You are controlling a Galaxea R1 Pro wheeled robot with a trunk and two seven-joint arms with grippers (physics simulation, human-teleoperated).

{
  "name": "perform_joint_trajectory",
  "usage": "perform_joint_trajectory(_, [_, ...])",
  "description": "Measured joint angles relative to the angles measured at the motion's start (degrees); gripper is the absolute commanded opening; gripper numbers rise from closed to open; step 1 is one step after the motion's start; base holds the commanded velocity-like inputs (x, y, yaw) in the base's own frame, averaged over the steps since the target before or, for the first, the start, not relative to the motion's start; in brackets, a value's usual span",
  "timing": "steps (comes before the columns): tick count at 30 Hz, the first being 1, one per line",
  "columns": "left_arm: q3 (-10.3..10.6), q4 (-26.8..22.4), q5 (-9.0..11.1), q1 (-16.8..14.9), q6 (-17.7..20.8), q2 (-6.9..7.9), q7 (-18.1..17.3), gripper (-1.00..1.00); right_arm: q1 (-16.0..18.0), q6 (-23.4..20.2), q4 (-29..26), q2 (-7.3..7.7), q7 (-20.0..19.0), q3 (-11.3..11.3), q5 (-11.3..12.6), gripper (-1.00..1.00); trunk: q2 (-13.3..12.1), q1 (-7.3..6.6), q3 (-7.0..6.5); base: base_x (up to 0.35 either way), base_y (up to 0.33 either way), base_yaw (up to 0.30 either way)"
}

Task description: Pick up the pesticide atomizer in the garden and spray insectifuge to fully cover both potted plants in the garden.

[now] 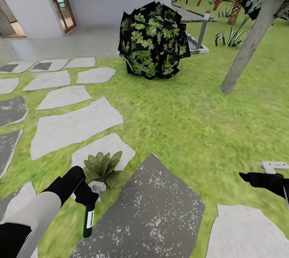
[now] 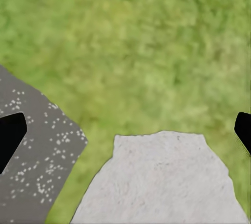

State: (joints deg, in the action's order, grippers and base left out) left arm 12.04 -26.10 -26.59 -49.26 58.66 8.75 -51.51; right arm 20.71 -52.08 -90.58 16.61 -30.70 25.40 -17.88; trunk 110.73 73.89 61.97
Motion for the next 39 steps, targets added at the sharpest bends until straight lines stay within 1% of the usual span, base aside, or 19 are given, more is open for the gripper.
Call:
perform_joint_trajectory(4, [0.00, 0.00, -0.01, 0.04, -0.01, 0.01, -0.01, -1.00, -0.01, 0.01, 0.01, 0.00, 0.00, -0.03, -0.04, 1.00, 0.00, 0.00, 0.22, -0.024, -0.231, 0.147])
perform_joint_trajectory(10, [-0.05, 0.01, 0.02, 0.06, 0.01, 0.01, -0.02, -1.00, -0.02, 0.03, 0.02, 0.00, 0.03, 0.03, -0.06, 1.00, 0.00, 0.00, 0.30, -0.041, -0.106, 0.029])
perform_joint_trajectory(17, [-0.01, 0.00, 0.06, 0.07, 0.03, -0.05, -0.02, -1.00, 0.00, 0.04, 0.03, 0.00, 0.00, 0.11, -0.07, 1.00, 0.00, 0.00, 0.43, -0.006, -0.015, 0.059])
perform_joint_trajectory(32, [-0.10, -0.64, 0.08, -0.15, -0.04, -0.08, 0.06, -1.00, -0.02, 0.09, 0.03, 0.04, 0.00, 0.06, -0.08, 1.00, 0.00, 0.00, 1.21, 0.000, -0.001, 0.183])
perform_joint_trajectory(35, [-0.05, -0.88, 0.14, -0.22, -0.02, -0.50, 0.13, -1.00, -0.02, 0.53, 0.03, 0.05, -0.03, 0.05, 0.06, 1.00, 0.00, 0.00, 1.34, 0.000, 0.000, 0.096])
perform_joint_trajectory(39, [0.02, -0.94, 0.06, -0.28, -0.06, -0.71, 0.09, -1.00, -0.01, 0.82, 0.02, 0.01, -0.01, -0.08, 0.05, 1.00, 0.00, 0.00, 1.39, 0.000, 0.000, 0.022])
